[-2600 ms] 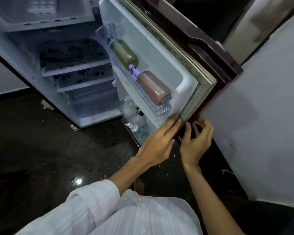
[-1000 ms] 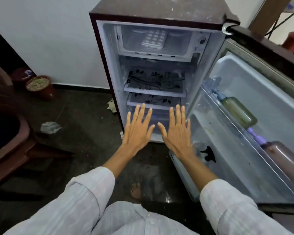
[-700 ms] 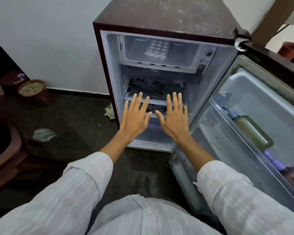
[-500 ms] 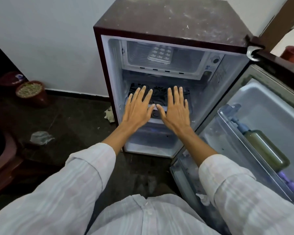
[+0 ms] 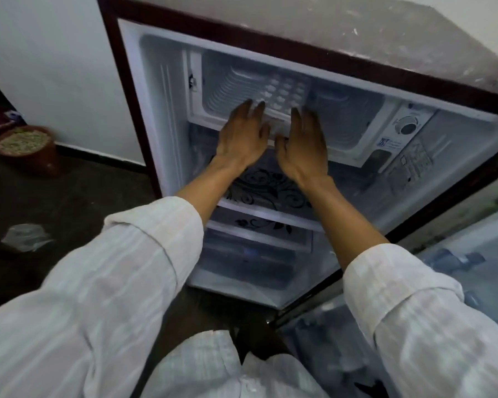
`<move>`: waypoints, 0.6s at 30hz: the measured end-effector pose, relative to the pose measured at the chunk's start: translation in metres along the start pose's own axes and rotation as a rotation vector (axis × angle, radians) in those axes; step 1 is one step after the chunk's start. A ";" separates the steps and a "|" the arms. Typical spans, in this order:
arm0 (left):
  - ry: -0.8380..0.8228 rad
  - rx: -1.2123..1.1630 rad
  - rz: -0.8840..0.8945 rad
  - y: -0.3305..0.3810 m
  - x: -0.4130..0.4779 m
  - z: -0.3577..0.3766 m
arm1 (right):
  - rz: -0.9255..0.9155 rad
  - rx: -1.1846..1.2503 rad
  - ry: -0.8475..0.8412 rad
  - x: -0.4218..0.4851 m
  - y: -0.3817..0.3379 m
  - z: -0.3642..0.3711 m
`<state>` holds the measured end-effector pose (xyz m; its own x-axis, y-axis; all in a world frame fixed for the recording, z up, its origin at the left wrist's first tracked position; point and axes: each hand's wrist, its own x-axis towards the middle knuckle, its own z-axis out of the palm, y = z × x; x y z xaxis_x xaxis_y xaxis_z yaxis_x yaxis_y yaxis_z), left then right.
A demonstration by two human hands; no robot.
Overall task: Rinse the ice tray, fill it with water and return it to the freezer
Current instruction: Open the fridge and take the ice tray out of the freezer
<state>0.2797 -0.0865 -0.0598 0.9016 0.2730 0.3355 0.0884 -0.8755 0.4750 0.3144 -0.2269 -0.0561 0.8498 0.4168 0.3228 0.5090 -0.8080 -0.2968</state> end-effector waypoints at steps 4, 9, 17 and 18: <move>0.047 -0.025 -0.021 -0.009 0.018 0.000 | 0.041 0.079 -0.047 0.016 0.004 0.003; 0.078 -0.046 -0.061 -0.020 0.029 0.005 | 0.013 0.102 0.015 0.025 0.004 0.016; 0.197 -0.368 -0.191 -0.015 0.038 -0.014 | -0.068 0.177 0.123 0.013 -0.026 0.016; 0.208 -0.393 -0.202 -0.013 0.039 -0.019 | -0.084 0.207 0.123 0.010 -0.028 0.017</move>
<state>0.3056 -0.0568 -0.0379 0.7757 0.5310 0.3410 0.0504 -0.5908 0.8053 0.3110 -0.1927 -0.0591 0.7869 0.4146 0.4570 0.6048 -0.6652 -0.4379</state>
